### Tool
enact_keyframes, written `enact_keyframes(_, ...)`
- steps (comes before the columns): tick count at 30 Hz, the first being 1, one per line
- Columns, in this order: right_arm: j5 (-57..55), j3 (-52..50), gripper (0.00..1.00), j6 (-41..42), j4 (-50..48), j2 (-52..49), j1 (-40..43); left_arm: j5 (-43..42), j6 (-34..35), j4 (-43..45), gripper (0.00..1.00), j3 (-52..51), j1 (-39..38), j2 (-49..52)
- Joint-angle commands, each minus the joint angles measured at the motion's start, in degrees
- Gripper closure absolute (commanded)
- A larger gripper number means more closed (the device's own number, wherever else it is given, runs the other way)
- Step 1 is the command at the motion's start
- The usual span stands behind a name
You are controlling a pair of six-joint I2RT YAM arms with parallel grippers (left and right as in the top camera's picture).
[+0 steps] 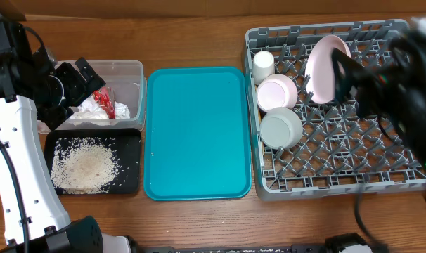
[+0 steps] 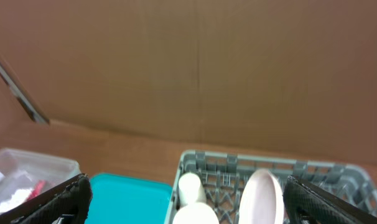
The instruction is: Sort waste into correct bins and load items into the dishwasher
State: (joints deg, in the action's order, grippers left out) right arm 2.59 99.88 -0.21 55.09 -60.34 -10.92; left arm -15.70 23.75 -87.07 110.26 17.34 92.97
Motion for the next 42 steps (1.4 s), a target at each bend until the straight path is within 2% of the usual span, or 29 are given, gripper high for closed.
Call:
enact_keyframes(1, 0.1, 1.0, 0.0, 0.2, 0.3, 5.4, -0.3, -0.4, -1.0, 0.1, 0.0, 0.7, -0.1, -0.1)
enact_keyframes(6, 0.0, -5.8, 0.0, 0.2, 0.5, 14.1, 0.3, -0.4, -1.0, 0.1, 0.0, 0.7, -0.1, -0.1)
enact_keyframes(10, 0.1, -17.4, 0.0, 0.2, -3.6, 22.1, 2.0, -0.4, -1.0, 0.1, 0.0, 0.7, -0.1, -0.1)
enact_keyframes(16, 0.1, -40.6, 0.0, 2.1, -20.7, 35.0, 2.5, -0.4, -1.0, 0.1, 0.0, 0.7, -0.1, -0.1)
enact_keyframes(23, 0.1, -65.7, 0.0, 8.7, -44.0, 47.7, 4.2, -0.4, -1.0, 0.1, 0.0, 0.7, -0.1, -0.1)
enact_keyframes(28, 0.1, -79.8, 0.0, 11.7, -53.4, 55.4, 5.1, -0.4, -1.0, 0.1, 0.0, 0.7, -0.1, -0.1)
enact_keyframes(33, -0.1, -89.9, 0.0, 12.3, -60.9, 60.3, 5.2, -0.4, -1.0, 0.1, 0.0, 0.7, -0.1, -0.1)
enact_keyframes(37, -0.1, -96.1, 0.0, 12.5, -66.7, 60.2, 5.2, -0.4, -1.0, 0.1, 0.0, 0.7, -0.1, -0.1)
enact_keyframes(42, -0.3, -99.4, 0.0, 12.5, -64.2, 60.2, 5.2, -0.4, -1.0, 0.1, 0.0, 0.7, -0.1, -0.1)
